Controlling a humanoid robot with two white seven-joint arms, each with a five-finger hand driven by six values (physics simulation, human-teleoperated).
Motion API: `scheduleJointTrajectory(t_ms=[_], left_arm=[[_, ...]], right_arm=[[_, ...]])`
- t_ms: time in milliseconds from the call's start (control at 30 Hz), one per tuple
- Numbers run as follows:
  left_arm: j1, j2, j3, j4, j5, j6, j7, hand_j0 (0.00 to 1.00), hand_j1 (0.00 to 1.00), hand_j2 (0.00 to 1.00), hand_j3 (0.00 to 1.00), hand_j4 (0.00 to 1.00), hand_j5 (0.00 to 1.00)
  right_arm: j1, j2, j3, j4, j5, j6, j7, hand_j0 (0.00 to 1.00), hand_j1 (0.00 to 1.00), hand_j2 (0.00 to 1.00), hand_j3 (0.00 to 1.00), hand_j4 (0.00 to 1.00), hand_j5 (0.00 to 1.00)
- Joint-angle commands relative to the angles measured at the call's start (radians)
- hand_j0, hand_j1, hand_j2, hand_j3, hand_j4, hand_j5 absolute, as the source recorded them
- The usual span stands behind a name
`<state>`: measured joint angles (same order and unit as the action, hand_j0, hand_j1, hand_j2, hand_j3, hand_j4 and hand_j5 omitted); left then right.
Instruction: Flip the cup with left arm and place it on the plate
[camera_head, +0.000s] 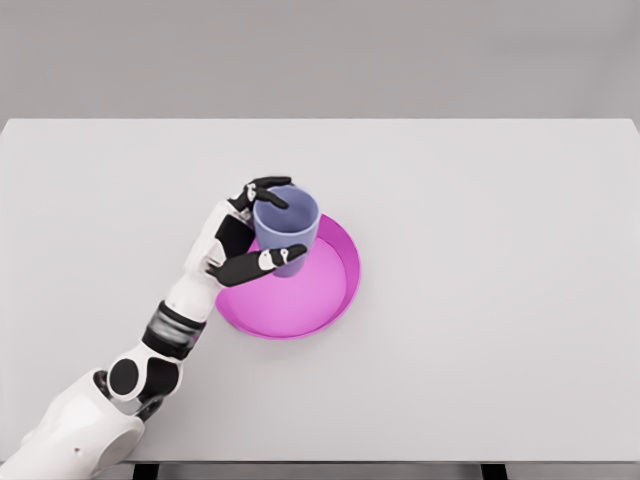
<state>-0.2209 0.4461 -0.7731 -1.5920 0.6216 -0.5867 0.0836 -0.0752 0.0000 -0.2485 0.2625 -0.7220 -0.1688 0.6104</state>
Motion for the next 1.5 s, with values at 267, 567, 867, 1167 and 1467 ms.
scheduleJointTrajectory(t_ms=[267, 567, 867, 1167, 1467], left_arm=[[-0.009, -0.027, -0.005, 0.092, 0.000, 0.025, 0.033, 0.43, 0.43, 0.43, 0.43, 0.43, 0.43], [-0.009, -0.055, -0.011, 0.086, -0.025, 0.011, 0.033, 0.43, 0.43, 0.43, 0.43, 0.43, 0.43], [-0.005, -0.049, -0.011, 0.084, -0.025, 0.011, 0.034, 0.76, 0.76, 0.76, 0.76, 0.76, 0.76], [-0.005, -0.046, -0.011, 0.084, -0.023, 0.013, 0.036, 0.93, 0.93, 0.93, 0.93, 0.93, 0.93], [-0.002, -0.040, -0.005, 0.076, -0.023, 0.011, 0.036, 0.97, 0.97, 0.97, 0.97, 0.97, 0.97]], right_arm=[[0.000, 0.000, 0.000, 0.000, 0.001, -0.001, 0.000, 1.00, 1.00, 1.00, 1.00, 1.00, 1.00], [0.000, 0.000, 0.000, 0.000, 0.001, 0.000, 0.000, 1.00, 1.00, 1.00, 1.00, 1.00, 1.00], [0.000, 0.000, 0.000, 0.000, 0.001, -0.001, 0.000, 1.00, 1.00, 1.00, 1.00, 1.00, 1.00], [0.000, 0.000, 0.000, 0.000, -0.001, 0.000, 0.000, 1.00, 1.00, 1.00, 1.00, 1.00, 1.00], [0.000, 0.000, 0.000, 0.000, -0.001, 0.000, 0.000, 1.00, 1.00, 1.00, 1.00, 1.00, 1.00]])
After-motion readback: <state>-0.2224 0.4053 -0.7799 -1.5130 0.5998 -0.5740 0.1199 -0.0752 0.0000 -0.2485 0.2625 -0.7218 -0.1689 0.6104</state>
